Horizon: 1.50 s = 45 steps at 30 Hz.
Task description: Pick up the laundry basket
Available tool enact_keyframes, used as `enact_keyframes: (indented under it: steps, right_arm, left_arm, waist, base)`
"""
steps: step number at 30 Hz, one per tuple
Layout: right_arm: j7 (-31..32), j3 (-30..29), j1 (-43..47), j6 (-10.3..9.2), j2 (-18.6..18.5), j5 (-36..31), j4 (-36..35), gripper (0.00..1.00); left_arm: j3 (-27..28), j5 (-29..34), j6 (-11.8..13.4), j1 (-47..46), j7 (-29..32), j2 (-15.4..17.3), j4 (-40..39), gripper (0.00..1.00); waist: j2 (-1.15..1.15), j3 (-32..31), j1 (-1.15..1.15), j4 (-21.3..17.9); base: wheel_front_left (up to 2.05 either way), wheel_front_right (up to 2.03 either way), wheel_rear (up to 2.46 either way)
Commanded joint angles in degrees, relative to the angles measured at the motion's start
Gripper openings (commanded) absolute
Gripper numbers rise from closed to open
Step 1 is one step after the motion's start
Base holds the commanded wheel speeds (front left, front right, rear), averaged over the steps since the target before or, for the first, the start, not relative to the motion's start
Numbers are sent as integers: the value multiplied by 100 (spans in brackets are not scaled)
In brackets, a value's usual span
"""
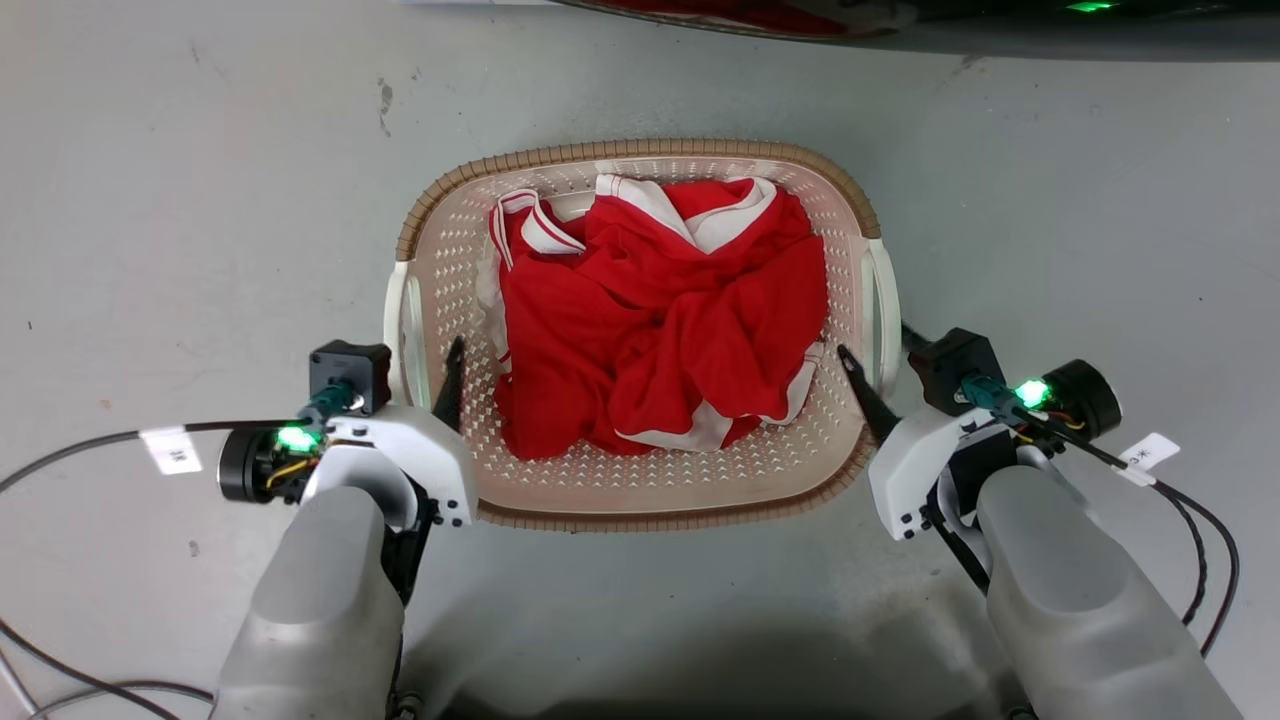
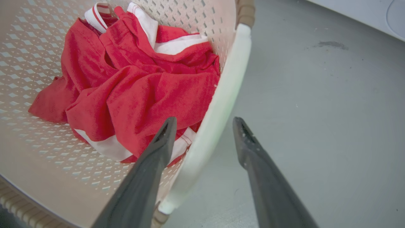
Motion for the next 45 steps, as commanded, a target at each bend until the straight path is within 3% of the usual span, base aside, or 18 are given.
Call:
enact_keyframes:
  steps: [1, 17, 35, 45]
  right_arm:
    - [-11, 51, -133, -4, -9, 58, -14, 0]
    - [-15, 384, 9, -1, 14, 321, 196, 0]
    - [47, 1343, 222, 6, 47, 1385, 1236, 0]
    - [721, 2140, 309, 6, 49, 2330, 1426, 0]
  left_arm:
    - [-69, -21, -7, -83, -16, -11, 106, 0]
    - [-327, -201, -13, 17, -16, -128, 342, 0]
    - [-1305, -745, -23, 199, -17, -164, 1399, 0]
    - [-2019, -1472, -27, 276, 479, -113, 1739, 0]
  waist:
    - [0, 0, -1, -7]
    - [0, -441, -1, 27]
    - [0, -1923, -1, -226]
    - [0, -2831, -1, -270]
  base:
    - [0, 0, 0]
    - [0, 0, 0]
    - [0, 0, 0]
    - [0, 0, 0]
